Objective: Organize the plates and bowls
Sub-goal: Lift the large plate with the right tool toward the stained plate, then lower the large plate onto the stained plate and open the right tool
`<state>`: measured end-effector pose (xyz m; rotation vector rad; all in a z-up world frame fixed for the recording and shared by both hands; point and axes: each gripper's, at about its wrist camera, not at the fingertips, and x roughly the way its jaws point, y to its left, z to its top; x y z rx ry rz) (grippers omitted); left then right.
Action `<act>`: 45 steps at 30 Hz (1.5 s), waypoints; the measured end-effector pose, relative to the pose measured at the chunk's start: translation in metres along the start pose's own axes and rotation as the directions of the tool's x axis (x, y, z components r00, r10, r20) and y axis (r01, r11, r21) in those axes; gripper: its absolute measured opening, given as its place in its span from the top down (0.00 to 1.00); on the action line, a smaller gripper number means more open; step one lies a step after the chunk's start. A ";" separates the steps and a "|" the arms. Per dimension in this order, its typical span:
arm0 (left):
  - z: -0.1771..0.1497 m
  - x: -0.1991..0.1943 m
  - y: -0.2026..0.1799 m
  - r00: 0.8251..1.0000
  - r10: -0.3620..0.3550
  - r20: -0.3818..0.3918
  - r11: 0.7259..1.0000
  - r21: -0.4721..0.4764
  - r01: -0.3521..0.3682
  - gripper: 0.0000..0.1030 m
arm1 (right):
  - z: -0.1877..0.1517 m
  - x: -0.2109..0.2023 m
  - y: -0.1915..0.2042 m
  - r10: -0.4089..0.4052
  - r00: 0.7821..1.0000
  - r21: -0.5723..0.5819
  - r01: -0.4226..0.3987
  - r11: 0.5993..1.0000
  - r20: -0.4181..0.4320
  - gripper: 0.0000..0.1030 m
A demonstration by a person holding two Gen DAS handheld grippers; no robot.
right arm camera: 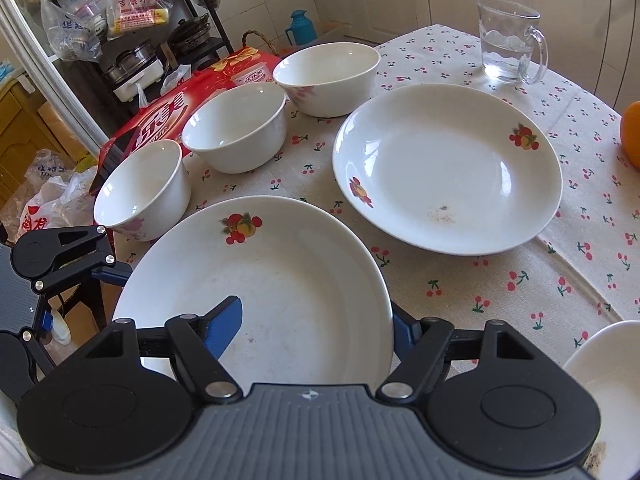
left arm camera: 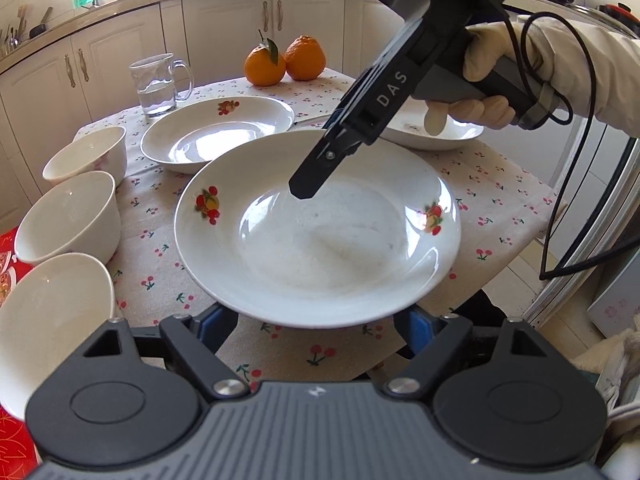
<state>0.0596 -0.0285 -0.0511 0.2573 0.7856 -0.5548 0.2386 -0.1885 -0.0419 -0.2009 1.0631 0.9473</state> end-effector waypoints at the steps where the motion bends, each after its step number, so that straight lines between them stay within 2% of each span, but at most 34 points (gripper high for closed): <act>1: 0.003 0.001 -0.001 1.000 -0.004 0.000 1.000 0.005 0.004 0.18 | -0.001 -0.004 -0.001 -0.004 1.000 0.004 0.004 1.000 0.007 0.22; 12: 0.045 0.020 -0.019 0.997 -0.076 0.002 0.994 0.080 0.076 0.18 | -0.018 -0.049 -0.026 -0.091 0.993 0.057 0.087 0.995 0.069 0.22; 28: 0.107 0.080 -0.052 0.980 -0.197 -0.023 0.964 0.180 0.198 0.18 | -0.063 -0.108 -0.092 -0.220 0.967 0.189 0.194 0.963 0.127 0.22; 36: 0.125 0.107 -0.065 0.974 -0.223 -0.040 0.953 0.202 0.226 0.18 | -0.084 -0.121 -0.124 -0.256 0.955 0.256 0.213 0.943 0.150 0.22; 45: 0.133 0.121 -0.071 0.975 -0.220 -0.043 0.951 0.212 0.224 0.18 | -0.097 -0.120 -0.144 -0.266 0.951 0.292 0.212 0.933 0.160 0.22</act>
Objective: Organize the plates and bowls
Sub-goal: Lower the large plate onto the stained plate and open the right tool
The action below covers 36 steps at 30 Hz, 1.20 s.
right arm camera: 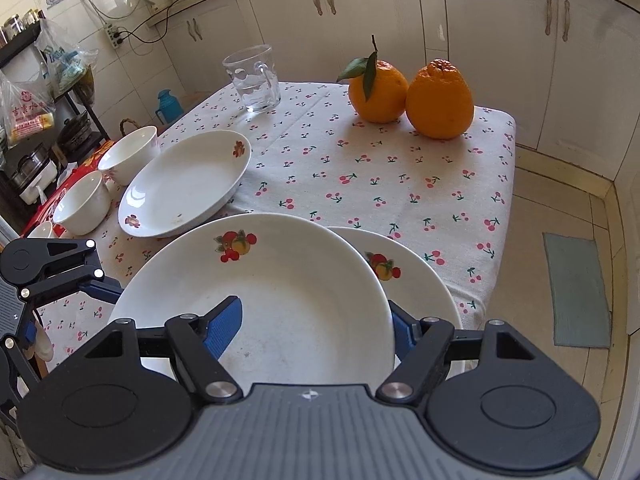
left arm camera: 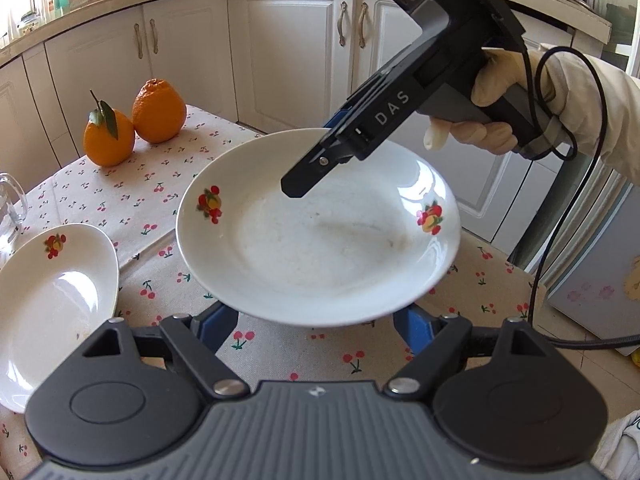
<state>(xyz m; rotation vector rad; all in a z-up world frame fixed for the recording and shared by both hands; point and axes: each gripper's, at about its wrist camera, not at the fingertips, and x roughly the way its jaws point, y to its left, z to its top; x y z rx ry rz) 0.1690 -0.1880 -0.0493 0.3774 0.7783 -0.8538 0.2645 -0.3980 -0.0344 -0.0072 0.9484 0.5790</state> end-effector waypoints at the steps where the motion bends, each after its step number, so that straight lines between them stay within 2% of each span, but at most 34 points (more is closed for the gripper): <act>1: 0.001 0.001 0.000 1.000 -0.001 0.000 1.000 0.001 0.001 0.18 | 0.000 0.000 -0.002 0.000 1.000 0.002 0.000 1.000 0.000 0.22; 36: 0.011 0.022 0.011 1.000 -0.024 0.006 0.999 0.024 0.024 0.18 | -0.029 -0.014 -0.020 -0.074 0.997 0.101 0.074 0.992 -0.004 0.22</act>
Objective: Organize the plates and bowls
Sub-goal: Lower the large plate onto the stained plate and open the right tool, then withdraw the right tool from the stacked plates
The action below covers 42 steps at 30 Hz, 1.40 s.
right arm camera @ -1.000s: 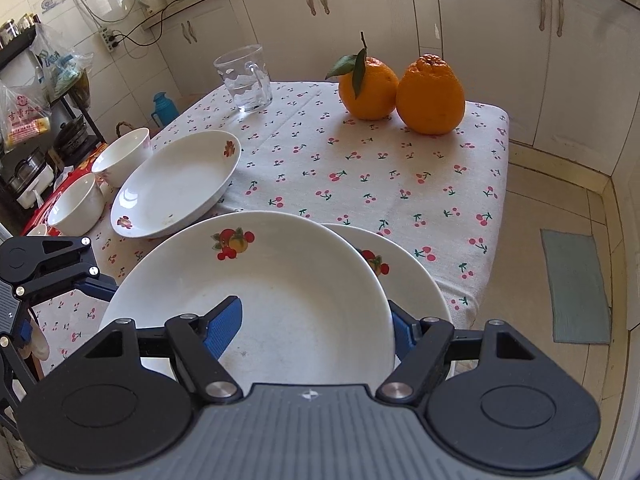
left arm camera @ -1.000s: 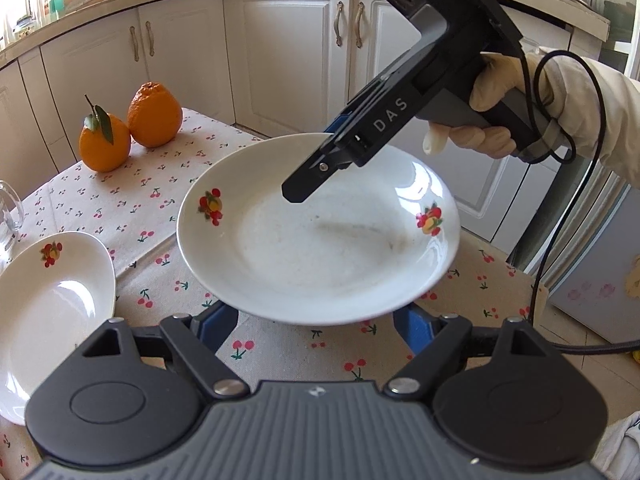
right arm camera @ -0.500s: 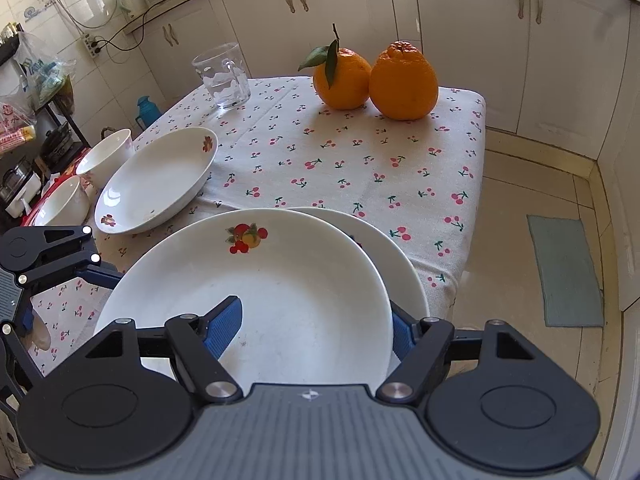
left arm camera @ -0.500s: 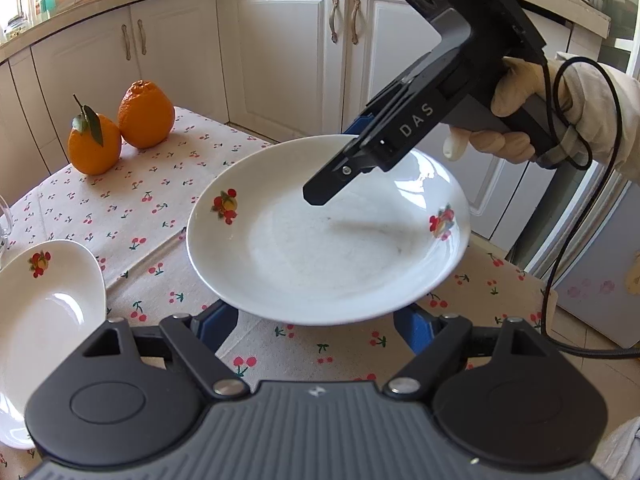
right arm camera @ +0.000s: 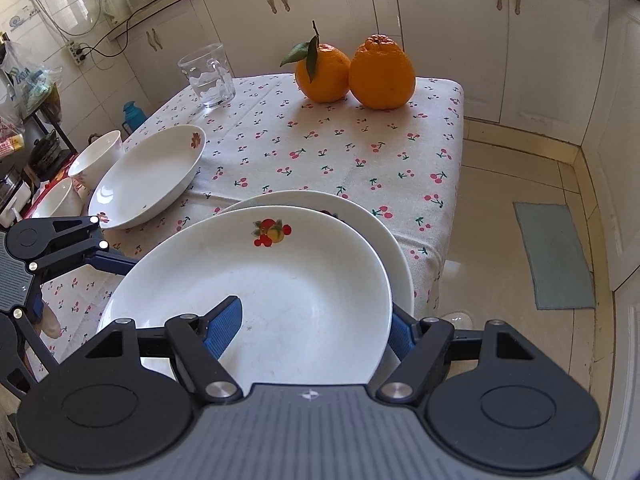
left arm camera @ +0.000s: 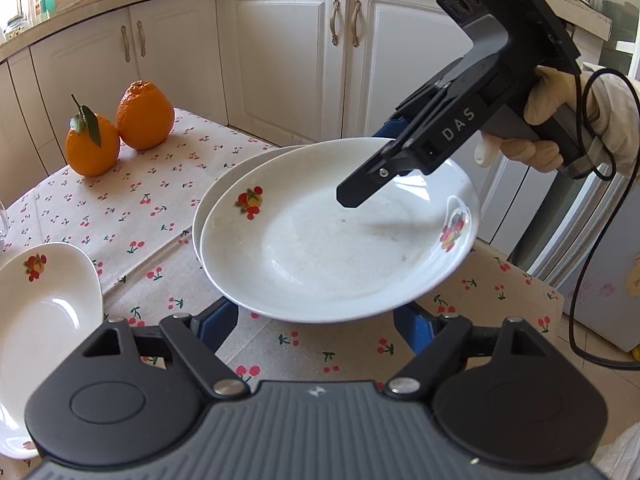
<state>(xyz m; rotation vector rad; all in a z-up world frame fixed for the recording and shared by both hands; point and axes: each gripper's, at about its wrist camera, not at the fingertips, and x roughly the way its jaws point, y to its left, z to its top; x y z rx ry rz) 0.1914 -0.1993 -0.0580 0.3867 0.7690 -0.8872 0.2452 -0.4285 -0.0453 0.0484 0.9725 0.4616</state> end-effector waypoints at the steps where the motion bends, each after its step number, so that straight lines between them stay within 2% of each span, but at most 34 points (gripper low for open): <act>1: 0.000 0.000 0.000 1.000 -0.001 0.001 1.000 0.000 0.001 0.17 | -0.001 -0.002 0.000 -0.003 1.000 0.002 0.003 1.000 0.000 0.22; 9: -0.002 0.000 0.003 1.000 -0.019 0.011 1.000 -0.022 0.020 0.15 | -0.008 -0.015 0.003 -0.022 1.000 0.021 0.022 1.000 0.015 0.22; 15: -0.002 -0.004 0.000 1.000 -0.001 0.024 1.000 -0.020 0.001 0.16 | -0.012 -0.020 0.009 -0.048 0.999 0.028 0.047 0.998 0.011 0.22; 19: -0.005 -0.010 -0.003 0.999 0.019 0.038 1.000 -0.018 -0.018 0.16 | -0.014 -0.020 0.014 -0.065 0.998 0.033 0.065 0.997 0.003 0.18; 29: -0.016 -0.040 -0.005 0.995 0.056 0.084 0.998 -0.039 -0.053 0.16 | -0.014 -0.014 0.029 -0.173 0.985 0.016 0.174 0.985 -0.023 0.18; 36: -0.029 -0.056 -0.004 0.992 0.078 0.101 0.995 -0.077 -0.070 0.16 | -0.019 -0.008 0.029 -0.221 0.974 0.018 0.222 0.975 -0.051 0.18; 38: -0.033 -0.061 -0.004 0.990 0.091 0.105 0.993 -0.086 -0.082 0.16 | -0.020 -0.009 0.031 -0.216 0.975 0.021 0.217 0.976 -0.043 0.16; 42: -0.039 -0.072 -0.003 0.985 0.122 0.120 0.987 -0.120 -0.107 0.15 | -0.021 -0.019 0.042 -0.199 0.980 0.021 0.200 0.980 -0.009 0.01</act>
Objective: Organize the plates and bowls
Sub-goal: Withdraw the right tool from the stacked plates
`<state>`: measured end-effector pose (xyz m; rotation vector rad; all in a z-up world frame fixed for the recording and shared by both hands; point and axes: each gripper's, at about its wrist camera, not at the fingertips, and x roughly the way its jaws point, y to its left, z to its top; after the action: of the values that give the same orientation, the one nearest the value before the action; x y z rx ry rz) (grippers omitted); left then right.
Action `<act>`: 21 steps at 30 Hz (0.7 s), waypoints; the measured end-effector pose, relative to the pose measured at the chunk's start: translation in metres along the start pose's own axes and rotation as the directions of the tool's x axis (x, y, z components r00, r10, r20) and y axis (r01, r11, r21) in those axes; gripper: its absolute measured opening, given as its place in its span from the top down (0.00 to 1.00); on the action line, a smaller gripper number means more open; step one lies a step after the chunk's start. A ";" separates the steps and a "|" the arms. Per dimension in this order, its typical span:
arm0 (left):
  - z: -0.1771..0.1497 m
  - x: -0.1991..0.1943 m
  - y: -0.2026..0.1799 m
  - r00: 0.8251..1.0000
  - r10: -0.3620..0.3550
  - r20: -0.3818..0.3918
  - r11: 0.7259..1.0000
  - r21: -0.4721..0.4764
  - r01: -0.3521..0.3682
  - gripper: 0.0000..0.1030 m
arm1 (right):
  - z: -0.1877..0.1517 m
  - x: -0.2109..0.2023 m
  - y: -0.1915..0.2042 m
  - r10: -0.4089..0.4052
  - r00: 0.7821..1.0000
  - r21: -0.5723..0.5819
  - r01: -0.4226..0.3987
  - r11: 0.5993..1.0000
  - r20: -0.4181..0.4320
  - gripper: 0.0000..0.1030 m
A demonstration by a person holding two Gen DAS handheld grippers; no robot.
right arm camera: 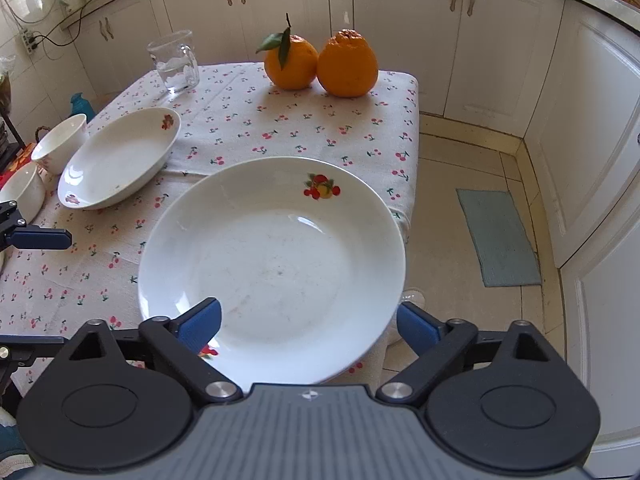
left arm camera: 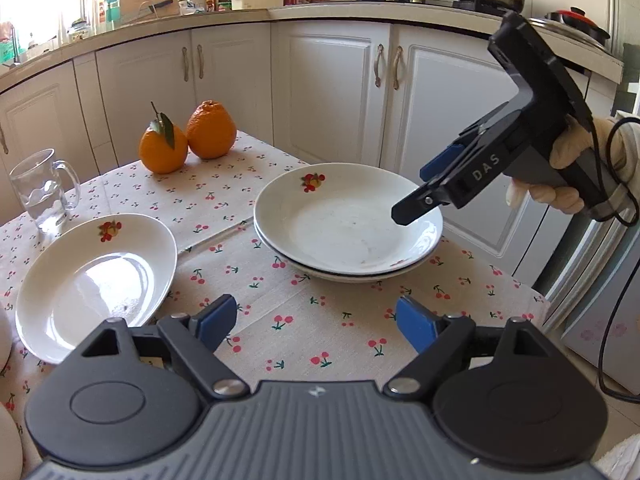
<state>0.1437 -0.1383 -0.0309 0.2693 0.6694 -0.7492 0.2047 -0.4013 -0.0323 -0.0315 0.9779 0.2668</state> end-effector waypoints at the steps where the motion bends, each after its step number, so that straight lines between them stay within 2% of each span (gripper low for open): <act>1: -0.001 -0.003 0.001 1.000 0.011 0.005 1.000 -0.011 -0.011 0.15 | 0.000 -0.004 0.003 0.004 1.000 -0.003 -0.004 1.000 0.009 0.00; 5: -0.008 -0.014 0.005 0.998 0.056 0.020 0.997 -0.048 -0.055 0.14 | 0.000 -0.019 0.024 0.021 0.999 -0.039 -0.020 0.999 0.039 0.00; 7: -0.012 -0.019 0.009 0.995 0.093 0.028 0.993 -0.075 -0.091 0.10 | -0.001 -0.027 0.036 0.028 0.998 -0.067 -0.024 0.998 0.057 0.00; 12: -0.025 -0.025 0.024 0.972 0.233 0.012 0.963 -0.144 -0.229 0.10 | 0.000 -0.047 0.071 0.041 0.992 -0.154 -0.022 0.988 0.118 0.00; 21: -0.042 -0.022 0.049 0.960 0.279 -0.026 0.931 -0.236 -0.277 0.10 | 0.011 -0.060 0.121 0.116 0.980 -0.266 -0.071 0.961 0.159 0.00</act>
<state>0.1468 -0.0726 -0.0483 0.1369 0.6897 -0.3930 0.1528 -0.2954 0.0348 -0.1990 0.7665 0.4767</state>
